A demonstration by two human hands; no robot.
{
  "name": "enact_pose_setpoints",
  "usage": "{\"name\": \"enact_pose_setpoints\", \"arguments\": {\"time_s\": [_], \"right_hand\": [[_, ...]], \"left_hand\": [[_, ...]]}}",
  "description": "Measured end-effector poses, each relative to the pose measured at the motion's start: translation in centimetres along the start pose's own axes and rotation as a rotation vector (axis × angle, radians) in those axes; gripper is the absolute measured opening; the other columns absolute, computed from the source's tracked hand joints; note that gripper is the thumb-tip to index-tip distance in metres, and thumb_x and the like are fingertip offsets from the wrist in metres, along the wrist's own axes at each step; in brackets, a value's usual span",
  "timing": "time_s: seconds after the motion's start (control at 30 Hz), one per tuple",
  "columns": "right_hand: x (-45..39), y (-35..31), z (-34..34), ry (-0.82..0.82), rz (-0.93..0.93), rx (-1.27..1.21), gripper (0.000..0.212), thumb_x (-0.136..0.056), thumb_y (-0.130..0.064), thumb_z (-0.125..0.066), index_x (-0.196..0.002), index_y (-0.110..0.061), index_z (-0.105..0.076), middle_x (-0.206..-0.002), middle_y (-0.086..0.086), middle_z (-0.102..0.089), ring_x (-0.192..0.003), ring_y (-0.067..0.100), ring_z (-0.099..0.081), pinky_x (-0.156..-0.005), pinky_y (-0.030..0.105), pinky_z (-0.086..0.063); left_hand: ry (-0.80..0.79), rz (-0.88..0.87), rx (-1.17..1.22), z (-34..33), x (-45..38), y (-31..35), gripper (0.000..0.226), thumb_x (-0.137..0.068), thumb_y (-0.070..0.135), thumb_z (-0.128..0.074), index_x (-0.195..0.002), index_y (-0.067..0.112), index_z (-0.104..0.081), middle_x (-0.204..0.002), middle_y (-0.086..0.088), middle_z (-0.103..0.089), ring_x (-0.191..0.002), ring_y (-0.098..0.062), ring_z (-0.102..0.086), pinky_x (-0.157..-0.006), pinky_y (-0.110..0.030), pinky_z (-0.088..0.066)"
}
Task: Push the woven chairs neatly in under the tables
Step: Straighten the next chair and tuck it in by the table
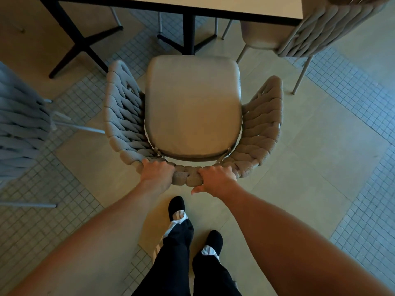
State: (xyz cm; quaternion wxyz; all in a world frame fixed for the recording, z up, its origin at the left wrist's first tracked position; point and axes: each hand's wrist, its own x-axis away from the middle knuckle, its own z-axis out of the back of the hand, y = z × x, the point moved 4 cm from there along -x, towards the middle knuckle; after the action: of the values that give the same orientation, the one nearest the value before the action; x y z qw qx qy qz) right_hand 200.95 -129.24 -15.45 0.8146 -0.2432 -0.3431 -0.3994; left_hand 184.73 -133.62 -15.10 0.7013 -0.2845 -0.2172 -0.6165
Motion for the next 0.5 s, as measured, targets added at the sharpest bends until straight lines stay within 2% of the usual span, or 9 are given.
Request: {"name": "enact_pose_setpoints", "arguments": {"time_s": [0.1,0.27,0.37,0.5], "right_hand": [[-0.9,-1.2,1.6,-0.008,-0.010,-0.011,0.080,-0.085,-0.079,-0.053,-0.143,-0.025,-0.046,-0.132,0.008,-0.063,-0.123,0.034,-0.058,-0.106,0.056,-0.040],[-2.6,-2.6,3.5,-0.024,-0.024,-0.032,0.079,-0.085,-0.080,-0.051,-0.139,-0.023,-0.047,-0.127,0.009,-0.064,-0.120,0.035,-0.060,-0.107,0.060,-0.039],[-2.9,-2.5,3.9,-0.016,-0.027,-0.035,0.077,-0.085,-0.081,-0.051,-0.138,-0.026,-0.047,-0.125,0.008,-0.065,-0.118,0.034,-0.061,-0.106,0.057,-0.040],[-3.0,-1.8,3.4,0.009,-0.038,-0.050,0.077,-0.081,-0.084,-0.053,-0.136,-0.030,-0.048,-0.124,0.002,-0.066,-0.117,0.031,-0.061,-0.101,0.053,-0.039]], "left_hand": [[0.010,0.000,-0.006,0.6,-1.3,-1.8,0.029,-0.095,0.016,-0.054,-0.110,0.037,-0.066,-0.106,0.005,-0.064,-0.109,-0.023,-0.057,-0.099,-0.049,-0.032],[0.030,-0.023,-0.028,1.3,-3.5,-4.4,0.028,-0.094,0.019,-0.055,-0.111,0.039,-0.066,-0.105,0.007,-0.065,-0.108,-0.022,-0.057,-0.096,-0.047,-0.033],[0.035,-0.026,-0.019,1.6,-4.0,-4.8,0.028,-0.094,0.020,-0.054,-0.112,0.039,-0.065,-0.105,0.007,-0.065,-0.108,-0.022,-0.056,-0.095,-0.047,-0.033],[0.006,-0.024,-0.039,2.0,-3.8,-4.0,0.029,-0.095,0.015,-0.051,-0.110,0.035,-0.066,-0.109,0.003,-0.065,-0.113,-0.024,-0.055,-0.102,-0.050,-0.032]]}}
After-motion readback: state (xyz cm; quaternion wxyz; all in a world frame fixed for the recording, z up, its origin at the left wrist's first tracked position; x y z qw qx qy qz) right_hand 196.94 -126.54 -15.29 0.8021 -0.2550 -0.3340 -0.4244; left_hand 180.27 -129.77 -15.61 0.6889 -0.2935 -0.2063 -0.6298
